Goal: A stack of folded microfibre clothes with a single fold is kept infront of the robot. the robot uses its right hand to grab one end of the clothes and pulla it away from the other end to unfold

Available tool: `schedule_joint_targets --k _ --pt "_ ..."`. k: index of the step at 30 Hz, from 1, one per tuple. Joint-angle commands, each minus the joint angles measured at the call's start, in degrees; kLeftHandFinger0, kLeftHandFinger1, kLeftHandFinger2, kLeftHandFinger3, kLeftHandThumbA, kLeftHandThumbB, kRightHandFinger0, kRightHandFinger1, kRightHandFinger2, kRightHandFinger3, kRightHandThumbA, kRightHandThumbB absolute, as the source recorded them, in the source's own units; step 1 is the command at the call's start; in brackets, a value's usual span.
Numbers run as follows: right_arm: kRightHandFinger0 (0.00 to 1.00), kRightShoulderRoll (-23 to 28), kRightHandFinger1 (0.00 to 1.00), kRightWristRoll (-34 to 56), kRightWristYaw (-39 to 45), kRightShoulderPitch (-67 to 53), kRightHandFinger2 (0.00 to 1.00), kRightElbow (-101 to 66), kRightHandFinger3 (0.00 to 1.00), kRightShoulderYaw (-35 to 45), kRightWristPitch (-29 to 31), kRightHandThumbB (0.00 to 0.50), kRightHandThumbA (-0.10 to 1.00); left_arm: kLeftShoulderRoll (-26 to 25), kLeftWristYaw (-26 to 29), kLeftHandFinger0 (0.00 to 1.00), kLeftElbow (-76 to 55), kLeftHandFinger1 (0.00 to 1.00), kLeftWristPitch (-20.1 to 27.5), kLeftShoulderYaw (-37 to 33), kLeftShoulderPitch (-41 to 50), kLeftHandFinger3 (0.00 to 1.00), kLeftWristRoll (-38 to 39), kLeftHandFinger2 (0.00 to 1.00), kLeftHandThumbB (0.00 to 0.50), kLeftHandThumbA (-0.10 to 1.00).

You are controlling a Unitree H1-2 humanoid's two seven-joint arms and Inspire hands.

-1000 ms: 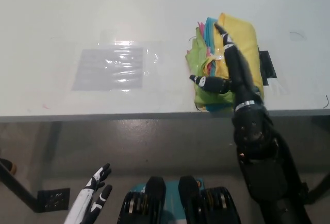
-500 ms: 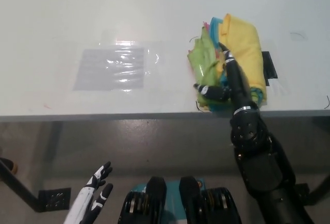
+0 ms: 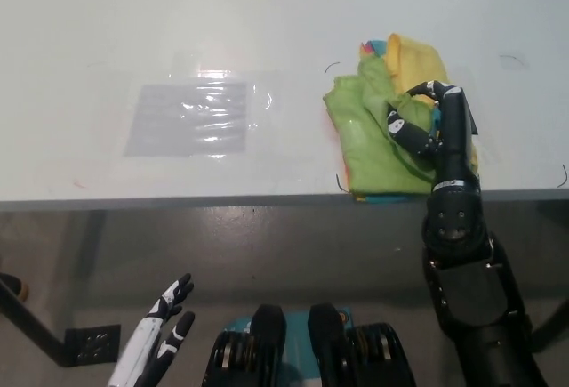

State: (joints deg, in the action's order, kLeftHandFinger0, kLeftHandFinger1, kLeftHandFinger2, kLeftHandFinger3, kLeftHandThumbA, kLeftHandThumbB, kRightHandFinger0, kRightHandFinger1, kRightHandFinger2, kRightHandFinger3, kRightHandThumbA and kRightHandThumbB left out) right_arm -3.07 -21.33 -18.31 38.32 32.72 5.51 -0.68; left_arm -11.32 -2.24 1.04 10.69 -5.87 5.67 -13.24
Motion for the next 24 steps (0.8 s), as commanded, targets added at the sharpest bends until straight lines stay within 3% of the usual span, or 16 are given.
schedule_joint_targets --k 1,3,5,6,8,9,10,11,12,13,15,17,20,24 --pt "0.0 0.06 0.0 3.61 -1.01 1.33 0.04 -0.04 0.32 0.31 2.9 0.117 0.64 -1.04 -0.36 1.0 -1.63 1.0 1.37 -0.03 -0.89 1.0 -0.89 1.0 0.227 1.0" --pt "0.0 0.25 0.01 4.19 -1.04 1.38 0.05 0.65 0.21 0.33 3.67 0.123 0.66 -1.06 -0.41 1.0 -1.51 1.0 1.43 0.02 -0.95 1.0 -0.66 1.0 0.229 1.0" --pt "0.03 0.46 0.11 5.01 -0.76 1.29 0.15 0.89 0.23 0.39 4.5 0.121 0.67 -1.0 -0.44 1.0 -1.59 1.0 1.24 0.08 -0.94 1.0 -0.43 1.0 0.23 1.0" --pt "0.04 0.66 0.12 5.51 -0.91 1.3 0.15 1.37 0.19 0.46 5.94 0.114 0.66 -0.96 -0.41 1.0 -1.56 1.0 1.01 0.1 -0.96 1.0 -0.44 1.0 0.236 1.0" --pt "0.0 0.75 0.03 5.49 -2.63 1.47 0.06 2.47 0.05 0.68 8.02 0.1 0.62 -0.96 -0.42 1.0 -1.79 1.0 0.65 0.11 -0.8 1.0 -0.52 1.0 0.237 1.0" --pt "0.0 0.78 0.05 5.32 -3.82 1.56 0.12 2.98 0.02 0.84 9.01 0.096 0.62 -0.91 -0.39 1.0 -1.88 1.0 0.65 0.12 -0.76 1.0 -0.49 1.0 0.236 1.0" --pt "0.0 0.55 0.02 5.54 -5.32 1.73 0.11 3.44 0.0 1.31 10.58 0.082 0.6 -0.91 -0.43 1.0 -1.9 1.0 0.54 0.18 -0.76 1.0 -0.34 1.0 0.235 1.0" --pt "0.0 0.12 0.06 6.93 -6.72 1.84 0.21 3.86 0.02 2.6 13.14 0.03 0.56 -0.89 -0.35 1.0 -1.64 1.0 0.77 0.2 -0.81 1.0 -0.3 1.0 0.234 1.0" --pt "0.0 -0.42 0.08 8.53 -8.18 1.78 0.35 3.3 0.09 4.28 15.1 0.001 0.55 -0.94 -0.28 1.0 -1.46 1.0 1.07 0.16 -0.92 1.0 -0.45 1.0 0.234 1.0" --pt "0.0 -0.67 0.11 9.53 -8.98 1.75 0.46 2.79 0.24 5.43 15.51 0.0 0.58 -1.04 -0.33 1.0 -1.47 1.0 1.04 0.09 -0.92 1.0 -0.63 1.0 0.237 1.0" --pt "0.0 -0.74 0.17 11.28 -9.85 1.83 0.54 3.21 0.5 7.49 17.56 0.0 0.57 -1.1 -0.39 1.0 -1.61 1.0 1.0 0.02 -0.58 1.0 -0.7 1.0 0.238 1.0" --pt "0.0 -0.27 0.15 12.26 -11.42 2.42 0.51 4.57 0.54 9.25 20.66 0.0 0.54 -1.03 -0.4 1.0 -1.69 1.0 1.08 0.06 -0.58 1.0 -0.47 1.0 0.239 1.0" --pt "0.0 1.38 0.07 12.66 -14.29 3.35 0.38 5.93 0.5 12.18 20.4 0.0 0.64 -1.01 -0.37 1.0 -1.4 1.0 1.67 0.04 -0.59 1.0 -0.25 1.0 0.237 1.0" --pt "0.0 2.68 0.13 14.99 -14.85 3.47 0.45 6.1 0.54 15.23 21.81 0.0 0.52 -1.1 -0.36 1.0 -1.31 1.0 1.61 0.21 -0.51 1.0 -0.07 1.0 0.25 1.0"
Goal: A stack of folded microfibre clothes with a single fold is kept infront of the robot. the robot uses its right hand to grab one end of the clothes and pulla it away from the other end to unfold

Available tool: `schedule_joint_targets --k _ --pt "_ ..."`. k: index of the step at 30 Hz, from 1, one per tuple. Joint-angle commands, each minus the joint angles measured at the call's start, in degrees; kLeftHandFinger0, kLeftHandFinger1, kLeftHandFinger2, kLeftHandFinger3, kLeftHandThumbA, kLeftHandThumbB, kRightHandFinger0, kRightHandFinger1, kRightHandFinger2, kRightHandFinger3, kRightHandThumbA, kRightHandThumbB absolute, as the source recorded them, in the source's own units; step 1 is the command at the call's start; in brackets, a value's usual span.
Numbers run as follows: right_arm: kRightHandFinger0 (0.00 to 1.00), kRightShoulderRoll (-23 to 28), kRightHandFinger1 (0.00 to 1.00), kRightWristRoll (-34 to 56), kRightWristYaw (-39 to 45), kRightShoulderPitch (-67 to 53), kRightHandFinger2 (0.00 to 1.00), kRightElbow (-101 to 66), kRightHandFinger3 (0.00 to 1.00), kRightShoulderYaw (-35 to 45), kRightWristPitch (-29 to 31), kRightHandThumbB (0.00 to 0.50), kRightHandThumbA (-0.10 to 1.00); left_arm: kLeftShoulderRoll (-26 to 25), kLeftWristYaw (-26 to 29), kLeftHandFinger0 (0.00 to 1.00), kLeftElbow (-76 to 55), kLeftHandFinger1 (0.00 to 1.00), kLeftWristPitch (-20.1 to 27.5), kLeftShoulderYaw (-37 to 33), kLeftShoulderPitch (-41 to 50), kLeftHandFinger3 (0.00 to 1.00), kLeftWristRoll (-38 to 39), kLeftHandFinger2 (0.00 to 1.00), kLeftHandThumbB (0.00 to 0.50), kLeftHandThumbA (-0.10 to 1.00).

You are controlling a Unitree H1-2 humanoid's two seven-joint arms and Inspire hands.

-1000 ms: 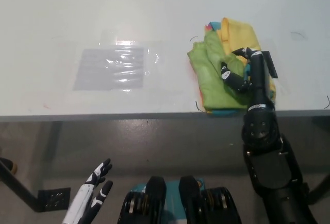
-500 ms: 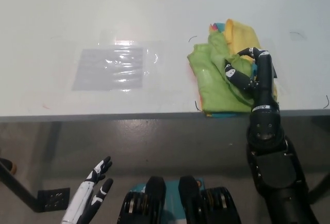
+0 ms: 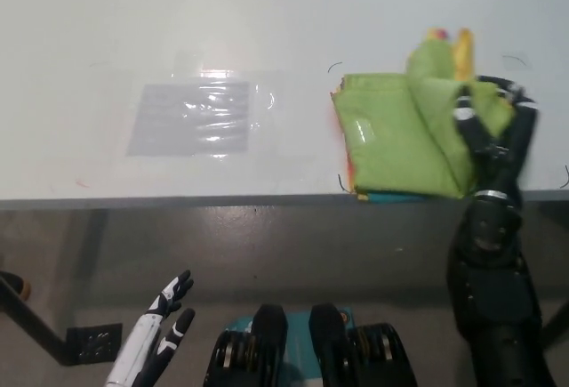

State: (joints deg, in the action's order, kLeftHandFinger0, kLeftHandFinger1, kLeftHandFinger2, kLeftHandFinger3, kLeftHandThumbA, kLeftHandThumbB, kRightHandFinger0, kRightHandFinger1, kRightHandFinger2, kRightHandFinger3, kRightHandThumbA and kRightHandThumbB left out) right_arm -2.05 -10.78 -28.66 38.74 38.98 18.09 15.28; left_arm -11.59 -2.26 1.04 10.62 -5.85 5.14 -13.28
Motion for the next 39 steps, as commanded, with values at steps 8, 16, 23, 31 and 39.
schedule_joint_targets --k 8,16,23,31,39 --pt "1.0 6.5 1.0 -1.55 -1.25 0.36 1.0 -0.34 1.0 -2.98 2.86 0.157 0.97 -0.84 -0.15 1.0 -1.01 1.0 1.92 0.29 0.22 1.0 0.04 1.0 0.261 1.0" --pt "1.0 8.32 1.0 -3.52 -1.31 -2.65 1.0 -6.23 1.0 -8.64 -2.09 0.309 1.0 -1.0 -0.29 1.0 -0.8 1.0 1.95 0.02 0.23 1.0 -0.21 1.0 0.26 1.0" --pt "1.0 9.56 1.0 -5.79 0.19 -4.56 1.0 -15.51 1.0 -11.49 -5.18 0.319 1.0 -1.17 -0.22 1.0 -0.57 1.0 2.3 0.05 -0.36 1.0 -0.35 1.0 0.267 1.0" --pt "1.0 10.1 1.0 -13.12 1.43 -7.01 1.0 -43.11 1.0 -11.97 -9.82 0.269 1.0 -1.22 -0.4 1.0 -0.73 1.0 1.71 0.12 -0.46 1.0 -0.18 1.0 0.264 1.0" --pt "1.0 10.26 1.0 -20.23 8.03 -4.36 1.0 -76.62 1.0 -10.64 -13.07 0.258 1.0 -1.39 -0.48 1.0 -0.78 1.0 0.73 0.2 -0.76 1.0 -0.42 1.0 0.274 1.0"
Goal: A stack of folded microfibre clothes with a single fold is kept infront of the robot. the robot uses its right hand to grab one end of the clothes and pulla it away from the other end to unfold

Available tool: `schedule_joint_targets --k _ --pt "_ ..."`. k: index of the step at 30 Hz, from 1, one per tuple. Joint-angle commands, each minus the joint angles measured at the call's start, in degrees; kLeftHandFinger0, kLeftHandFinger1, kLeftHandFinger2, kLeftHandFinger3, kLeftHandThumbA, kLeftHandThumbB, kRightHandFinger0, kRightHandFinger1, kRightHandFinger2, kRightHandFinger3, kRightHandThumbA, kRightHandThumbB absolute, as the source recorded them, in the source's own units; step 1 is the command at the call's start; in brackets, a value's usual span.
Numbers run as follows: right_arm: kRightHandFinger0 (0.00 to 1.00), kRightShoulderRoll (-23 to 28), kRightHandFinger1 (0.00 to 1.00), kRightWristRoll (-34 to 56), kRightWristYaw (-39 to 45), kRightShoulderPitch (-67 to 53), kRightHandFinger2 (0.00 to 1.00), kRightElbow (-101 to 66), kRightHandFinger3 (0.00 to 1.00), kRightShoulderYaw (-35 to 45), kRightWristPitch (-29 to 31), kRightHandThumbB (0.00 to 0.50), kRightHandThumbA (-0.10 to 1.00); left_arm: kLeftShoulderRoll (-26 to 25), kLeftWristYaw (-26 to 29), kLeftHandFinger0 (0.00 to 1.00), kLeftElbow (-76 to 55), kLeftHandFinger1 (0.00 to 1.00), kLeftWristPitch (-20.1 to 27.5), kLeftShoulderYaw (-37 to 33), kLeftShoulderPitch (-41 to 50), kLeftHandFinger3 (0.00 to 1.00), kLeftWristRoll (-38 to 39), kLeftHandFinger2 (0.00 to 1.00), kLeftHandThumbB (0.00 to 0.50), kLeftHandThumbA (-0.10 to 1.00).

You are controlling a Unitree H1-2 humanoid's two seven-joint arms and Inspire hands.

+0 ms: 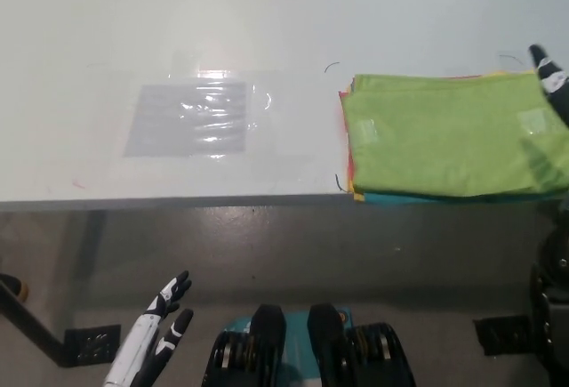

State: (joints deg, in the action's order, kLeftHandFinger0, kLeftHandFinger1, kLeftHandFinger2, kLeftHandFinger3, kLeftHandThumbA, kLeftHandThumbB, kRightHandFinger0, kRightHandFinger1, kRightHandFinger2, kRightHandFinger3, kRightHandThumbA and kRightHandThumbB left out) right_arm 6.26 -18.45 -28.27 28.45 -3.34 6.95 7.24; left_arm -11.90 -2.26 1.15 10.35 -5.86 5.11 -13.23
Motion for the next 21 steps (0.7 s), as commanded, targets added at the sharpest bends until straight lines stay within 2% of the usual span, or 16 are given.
schedule_joint_targets --k 1,4,5,6,7,8,9,10,11,12,13,14,15,18,19,21 --pt "1.0 1.89 1.0 -12.88 8.46 6.38 1.0 -36.06 1.0 0.2 -4.94 0.247 1.0 -1.11 -0.48 1.0 -0.82 1.0 1.01 0.21 -0.71 1.0 -0.48 1.0 0.273 1.0" --pt "1.0 2.3 1.0 -12.02 11.18 4.52 1.0 -42.57 1.0 -0.75 -2.66 0.238 1.0 -1.22 -0.48 1.0 -0.5 1.0 1.64 0.17 -0.64 1.0 -0.36 1.0 0.267 1.0" --pt "1.0 1.99 1.0 -11.09 11.75 2.89 1.0 -43.84 1.0 -1.34 -2.54 0.251 1.0 -1.19 -0.55 1.0 -0.48 1.0 1.49 0.18 -0.69 1.0 -0.23 1.0 0.269 1.0" --pt "1.0 0.98 1.0 -9.19 12.7 -0.14 1.0 -45.69 1.0 -2.94 -2.73 0.309 1.0 -1.14 -0.57 1.0 -0.64 1.0 1.17 0.21 -0.65 1.0 -0.22 1.0 0.277 1.0" --pt "1.0 0.78 1.0 -6.53 13.59 -2.56 1.0 -46.78 1.0 -4.98 -1.81 0.295 1.0 -1.23 -0.64 1.0 -0.92 1.0 0.86 0.18 -0.44 1.0 -0.37 1.0 0.278 1.0" --pt "1.0 0.54 1.0 -4.35 14.2 -3.94 1.0 -47.18 1.0 -7.36 -0.09 0.26 1.0 -1.28 -0.67 1.0 -0.94 1.0 0.9 0.17 -0.43 1.0 -0.38 1.0 0.277 1.0" --pt "1.0 -1.47 1.0 -2.68 14.8 -6.03 1.0 -47.68 1.0 -11.09 0.66 0.258 1.0 -1.3 -0.67 1.0 -0.88 1.0 1.03 0.18 -0.42 1.0 -0.34 1.0 0.275 1.0" --pt "1.0 -3.23 1.0 -3.27 15.25 -7.96 1.0 -48.08 1.0 -13.31 0.73 0.287 1.0 -1.4 -0.84 1.0 -0.82 1.0 1.0 0.1 -0.62 1.0 -0.31 1.0 0.274 1.0" --pt "1.0 -4.49 1.0 -4.58 15.75 -9.4 1.0 -48.29 1.0 -14.77 0.58 0.287 1.0 -1.29 -0.84 1.0 -0.82 1.0 0.93 0.03 -0.67 1.0 -0.34 1.0 0.275 1.0" --pt "1.0 -5.91 1.0 -6.94 16.34 -11.05 1.0 -47.4 1.0 -17.2 1.59 0.328 1.0 -1.27 -0.73 1.0 -0.57 1.0 1.21 0.07 -0.96 1.0 -0.36 1.0 0.276 1.0" --pt "1.0 -6.47 1.0 -9.05 17.42 -13.32 1.0 -45.77 1.0 -20.39 3.22 0.292 1.0 -1.34 -0.64 1.0 -0.3 1.0 1.35 0.16 -1.53 1.0 -0.39 1.0 0.276 1.0" --pt "1.0 -7.36 1.0 -11.36 16.76 -15.62 1.0 -43.5 1.0 -22.94 5.76 0.31 1.0 -1.23 -0.61 1.0 -0.26 1.0 1.58 0.18 -1.33 1.0 -0.18 1.0 0.274 1.0" --pt "1.0 -7.5 1.0 -12.32 15.97 -17.43 1.0 -41.84 1.0 -24.47 7.59 0.301 1.0 -1.16 -0.52 1.0 -0.23 1.0 1.67 0.17 -1.34 1.0 -0.21 1.0 0.274 1.0" --pt "1.0 -5.51 1.0 -13.29 12.93 -23.5 1.0 -34.85 1.0 -28.25 14.88 0.174 1.0 -0.9 -0.64 1.0 -0.89 1.0 0.96 0.16 -1.37 1.0 -0.05 1.0 0.275 1.0" --pt "1.0 -4.89 1.0 -13.0 12.76 -24.28 1.0 -33.82 1.0 -28.5 15.59 0.162 1.0 -0.92 -0.7 1.0 -0.85 1.0 0.98 0.15 -1.51 1.0 0.03 1.0 0.273 1.0" --pt "1.0 -3.87 1.0 -11.82 11.78 -27.95 1.0 -31.05 1.0 -28.99 16.99 0.177 1.0 -0.86 -0.75 1.0 -1.04 1.0 1.14 -0.03 -0.92 1.0 -0.02 1.0 0.275 1.0"
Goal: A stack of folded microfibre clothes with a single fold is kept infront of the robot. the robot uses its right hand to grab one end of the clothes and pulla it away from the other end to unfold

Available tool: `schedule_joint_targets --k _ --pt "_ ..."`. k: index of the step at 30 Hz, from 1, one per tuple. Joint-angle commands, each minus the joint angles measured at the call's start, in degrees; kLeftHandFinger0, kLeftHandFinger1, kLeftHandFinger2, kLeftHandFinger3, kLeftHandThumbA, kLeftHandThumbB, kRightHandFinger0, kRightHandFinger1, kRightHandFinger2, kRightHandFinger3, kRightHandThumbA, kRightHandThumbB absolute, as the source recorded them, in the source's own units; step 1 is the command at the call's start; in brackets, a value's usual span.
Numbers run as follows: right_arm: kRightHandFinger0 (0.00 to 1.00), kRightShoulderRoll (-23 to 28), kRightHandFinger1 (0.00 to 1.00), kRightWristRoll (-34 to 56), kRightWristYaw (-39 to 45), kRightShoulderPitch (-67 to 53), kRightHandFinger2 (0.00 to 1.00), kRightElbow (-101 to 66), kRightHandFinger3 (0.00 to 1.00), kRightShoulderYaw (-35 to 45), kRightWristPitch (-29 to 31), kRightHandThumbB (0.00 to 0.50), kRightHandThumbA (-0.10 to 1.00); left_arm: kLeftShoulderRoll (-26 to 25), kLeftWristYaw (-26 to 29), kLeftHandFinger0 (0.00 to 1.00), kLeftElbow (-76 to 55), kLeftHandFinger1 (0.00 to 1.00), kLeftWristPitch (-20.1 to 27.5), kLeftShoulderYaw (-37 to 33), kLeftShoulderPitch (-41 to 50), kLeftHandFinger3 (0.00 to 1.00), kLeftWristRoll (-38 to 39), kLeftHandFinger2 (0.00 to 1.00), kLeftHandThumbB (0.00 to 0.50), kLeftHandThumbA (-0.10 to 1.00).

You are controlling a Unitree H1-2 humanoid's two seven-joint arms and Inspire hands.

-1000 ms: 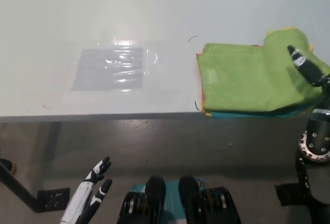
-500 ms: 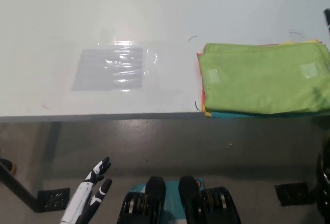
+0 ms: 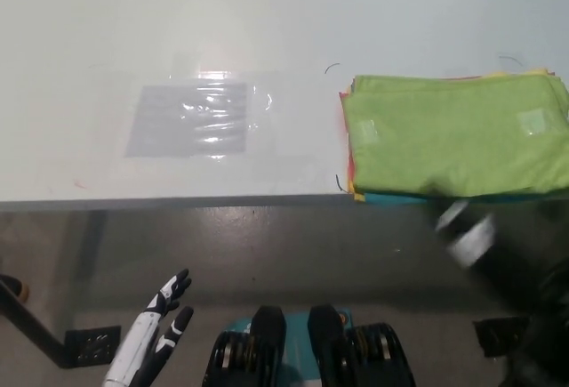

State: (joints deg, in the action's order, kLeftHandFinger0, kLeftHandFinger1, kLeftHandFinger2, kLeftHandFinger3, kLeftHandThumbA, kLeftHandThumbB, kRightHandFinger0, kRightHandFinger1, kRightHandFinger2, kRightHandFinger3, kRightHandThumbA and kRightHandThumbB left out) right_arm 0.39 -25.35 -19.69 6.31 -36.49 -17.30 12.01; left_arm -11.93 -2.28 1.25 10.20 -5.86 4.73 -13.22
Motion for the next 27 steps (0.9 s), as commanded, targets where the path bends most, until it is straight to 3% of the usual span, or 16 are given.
schedule_joint_targets --k 1,3,7,10,16,21,23,26,27 --pt "1.0 2.3 1.0 -6.69 2.49 -8.35 1.0 3.92 1.0 -4.44 11.5 0.192 1.0 -0.78 -0.78 1.0 -1.22 1.0 1.1 -0.11 -0.5 1.0 -0.08 1.0 0.277 1.0" --pt "1.0 2.65 1.0 -7.52 1.34 -10.18 1.0 7.64 1.0 -3.95 12.4 0.168 1.0 -0.64 -0.69 1.0 -1.24 1.0 1.05 -0.01 -0.5 1.0 0.13 1.0 0.27 1.0" --pt "1.0 4.76 1.0 1.97 1.66 -15.71 1.0 14.85 1.0 -2.67 13.94 0.239 1.0 0.58 -0.54 1.0 -1.12 1.0 1.7 -1.23 2.29 1.0 0.08 1.0 0.278 1.0" --pt "1.0 6.01 1.0 8.53 0.56 -16.22 1.0 21.44 1.0 -1.46 14.92 0.216 1.0 0.45 -0.45 1.0 -1.36 1.0 1.89 -1.55 3.3 1.0 -0.23 1.0 0.27 1.0" --pt "1.0 6.5 1.0 9.95 1.32 -12.52 1.0 29.83 1.0 4.59 14.92 0.19 1.0 0.3 -0.22 1.0 -0.37 1.0 2.75 -1.42 1.54 1.0 0.13 1.0 0.241 1.0" --pt "1.0 6.19 1.0 12.14 3.09 -11.68 1.0 35.29 1.0 7.6 13.08 0.242 1.0 0.4 0.08 1.0 -0.79 1.0 1.83 -1.12 2.56 1.0 0.0 1.0 0.269 1.0" --pt "1.0 6.5 1.0 14.04 4.67 -10.72 1.0 37.49 1.0 8.2 12.34 0.25 1.0 0.34 0.07 1.0 -0.77 1.0 1.72 -1.15 2.37 1.0 -0.26 1.0 0.255 1.0" --pt "1.0 7.02 1.0 17.33 7.73 -8.98 1.0 41.76 1.0 8.71 11.82 0.216 1.0 0.36 0.45 1.0 -0.06 1.0 2.71 -0.97 2.21 1.0 -0.2 1.0 0.235 1.0" --pt "1.0 7.03 1.0 17.76 8.39 -8.28 1.0 43.05 1.0 8.9 11.26 0.224 1.0 0.39 0.59 1.0 0.12 1.0 2.82 -0.86 1.96 1.0 -0.21 1.0 0.237 1.0"
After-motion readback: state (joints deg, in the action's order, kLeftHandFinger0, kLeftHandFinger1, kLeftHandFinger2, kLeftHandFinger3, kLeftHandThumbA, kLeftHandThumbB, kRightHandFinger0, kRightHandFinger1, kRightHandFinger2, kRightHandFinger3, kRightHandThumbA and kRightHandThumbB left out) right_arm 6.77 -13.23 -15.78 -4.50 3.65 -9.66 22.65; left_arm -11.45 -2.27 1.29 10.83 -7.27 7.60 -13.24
